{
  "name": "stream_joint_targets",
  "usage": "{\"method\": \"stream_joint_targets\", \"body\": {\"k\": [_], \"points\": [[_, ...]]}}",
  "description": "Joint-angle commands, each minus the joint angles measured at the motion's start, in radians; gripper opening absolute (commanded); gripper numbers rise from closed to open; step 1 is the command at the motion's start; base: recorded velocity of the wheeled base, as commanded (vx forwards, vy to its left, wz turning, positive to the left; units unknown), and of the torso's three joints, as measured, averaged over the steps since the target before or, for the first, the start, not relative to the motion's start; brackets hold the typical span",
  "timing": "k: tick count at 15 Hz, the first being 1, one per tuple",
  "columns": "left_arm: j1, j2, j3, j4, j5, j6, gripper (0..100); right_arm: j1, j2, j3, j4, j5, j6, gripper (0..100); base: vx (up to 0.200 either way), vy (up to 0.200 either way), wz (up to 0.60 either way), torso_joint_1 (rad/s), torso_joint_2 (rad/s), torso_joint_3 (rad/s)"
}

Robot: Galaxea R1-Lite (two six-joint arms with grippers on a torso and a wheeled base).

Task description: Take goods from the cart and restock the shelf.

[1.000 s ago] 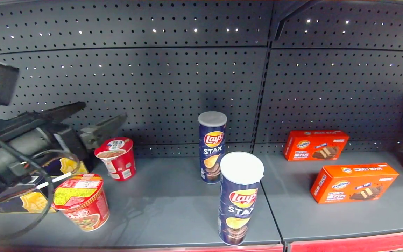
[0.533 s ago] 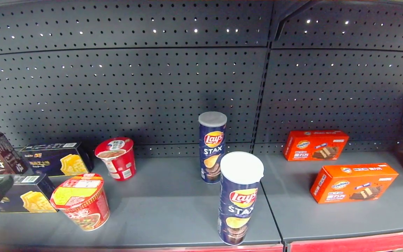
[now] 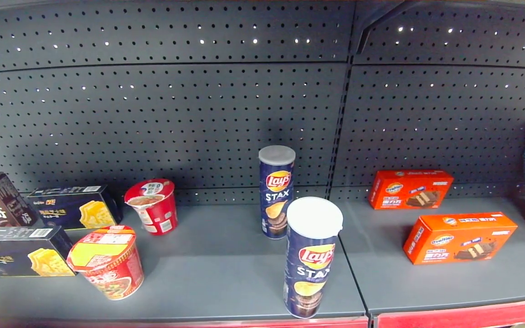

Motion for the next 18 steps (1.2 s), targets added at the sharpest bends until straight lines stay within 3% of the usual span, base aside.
{"method": "stream_joint_targets", "body": {"k": [1,2,4,6,7,8,9,12,13,18], "points": [[0.002,-0.026,0.148,-0.088,-0.002,0.002,100,0.01,0.084,-0.133,-0.002,0.025,0.002,100,0.0,0.0,0.0,0.0,0.0,0.0],[0.002,-0.026,0.219,-0.116,-0.005,0.005,100,0.034,0.318,-0.342,-0.008,0.048,0.027,100,0.0,0.0,0.0,0.0,0.0,0.0],[0.002,-0.026,0.288,-0.168,-0.004,0.022,100,0.051,0.528,-0.449,-0.003,0.039,0.004,100,0.0,0.0,0.0,0.0,0.0,0.0],[0.002,-0.026,0.298,-0.205,-0.004,0.007,100,0.108,0.589,-0.395,-0.009,0.025,-0.044,100,0.0,0.0,0.0,0.0,0.0,0.0],[0.002,-0.026,0.298,-0.203,-0.002,-0.044,100,0.129,0.62,-0.36,-0.011,0.005,-0.045,100,0.0,0.0,0.0,0.0,0.0,0.0],[0.002,-0.026,0.298,-0.203,-0.004,-0.055,100,0.131,0.634,-0.351,-0.008,0.006,-0.045,100,0.0,0.0,0.0,0.0,0.0,0.0],[0.002,-0.026,0.298,-0.203,-0.004,-0.055,100,0.131,0.634,-0.351,-0.008,0.006,-0.045,100,0.0,0.0,0.0,0.0,0.0,0.0],[0.002,-0.026,0.305,-0.199,-0.108,-0.043,100,0.174,0.733,-0.345,-0.013,0.008,-0.039,100,0.0,0.0,0.0,0.0,0.0,0.0],[0.002,-0.026,0.309,-0.196,-0.142,-0.02,100,0.181,0.795,-0.357,-0.014,0.008,-0.028,100,0.0,0.0,0.0,0.0,0.0,0.0],[0.002,-0.024,0.309,-0.173,-0.202,-0.006,100,0.25,1.023,-0.4,-0.114,0.005,-0.024,100,0.0,0.0,0.0,0.0,0.0,0.0]]}}
